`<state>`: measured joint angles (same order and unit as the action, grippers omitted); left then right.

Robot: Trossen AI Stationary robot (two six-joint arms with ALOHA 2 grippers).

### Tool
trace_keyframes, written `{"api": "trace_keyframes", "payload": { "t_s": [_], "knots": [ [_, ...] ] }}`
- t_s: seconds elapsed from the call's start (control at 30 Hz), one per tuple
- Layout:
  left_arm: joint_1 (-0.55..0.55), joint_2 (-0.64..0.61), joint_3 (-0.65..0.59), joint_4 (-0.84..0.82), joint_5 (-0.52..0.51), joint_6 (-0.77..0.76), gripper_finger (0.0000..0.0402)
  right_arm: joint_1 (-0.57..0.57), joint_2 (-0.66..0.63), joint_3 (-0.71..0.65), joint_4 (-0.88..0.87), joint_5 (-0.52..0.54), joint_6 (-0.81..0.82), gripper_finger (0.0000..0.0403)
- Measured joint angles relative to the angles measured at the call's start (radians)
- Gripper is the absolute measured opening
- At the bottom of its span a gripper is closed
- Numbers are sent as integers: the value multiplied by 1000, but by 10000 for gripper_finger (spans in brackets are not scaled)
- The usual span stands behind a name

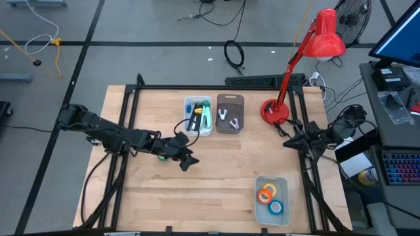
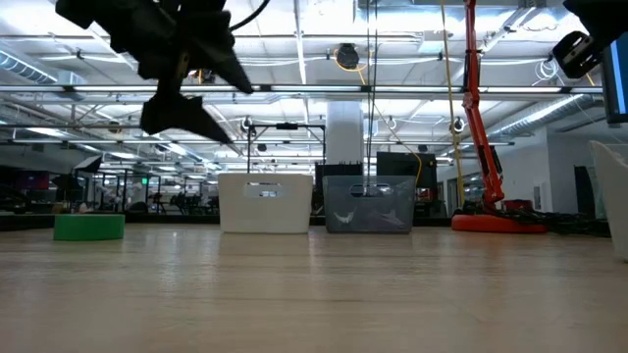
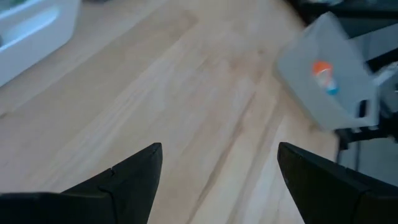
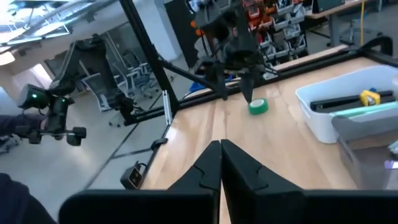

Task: Pick and place Stapler, Stapler remover, tape
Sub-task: Put the green tape into the gray bin

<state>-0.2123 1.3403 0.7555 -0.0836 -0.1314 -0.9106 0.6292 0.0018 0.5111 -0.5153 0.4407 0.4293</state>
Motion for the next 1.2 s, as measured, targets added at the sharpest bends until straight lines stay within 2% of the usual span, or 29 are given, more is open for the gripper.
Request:
{"api": "trace_keyframes", "payload": {
  "t_s": [0.17, 0.3, 0.43, 0.53, 0.7, 0.93, 1.2],
  "knots": [
    [9, 0, 0, -109, 2, -47, 324, 0, 0, 0, -45, -1, -42, 0],
    [32, 0, 0, -139, 35, -60, 324, 0, 1, -12, -90, -18, 36, 0],
    [57, 0, 0, -139, 76, -59, 324, 0, 30, -97, 74, -27, 24, 0],
    [76, 0, 0, -139, 101, -60, 324, -14, 54, -161, 113, -26, 16, 0],
    [102, 0, 0, -138, 143, -60, 324, -101, 43, -195, 114, -26, 28, 0],
    [124, 0, 0, -138, 158, -59, 324, -241, 5, -139, 66, -67, -40, 0],
    [124, 0, 2, -221, 172, -37, 324, -322, 2, -131, 2, -133, -49, 0]
  ]
}}
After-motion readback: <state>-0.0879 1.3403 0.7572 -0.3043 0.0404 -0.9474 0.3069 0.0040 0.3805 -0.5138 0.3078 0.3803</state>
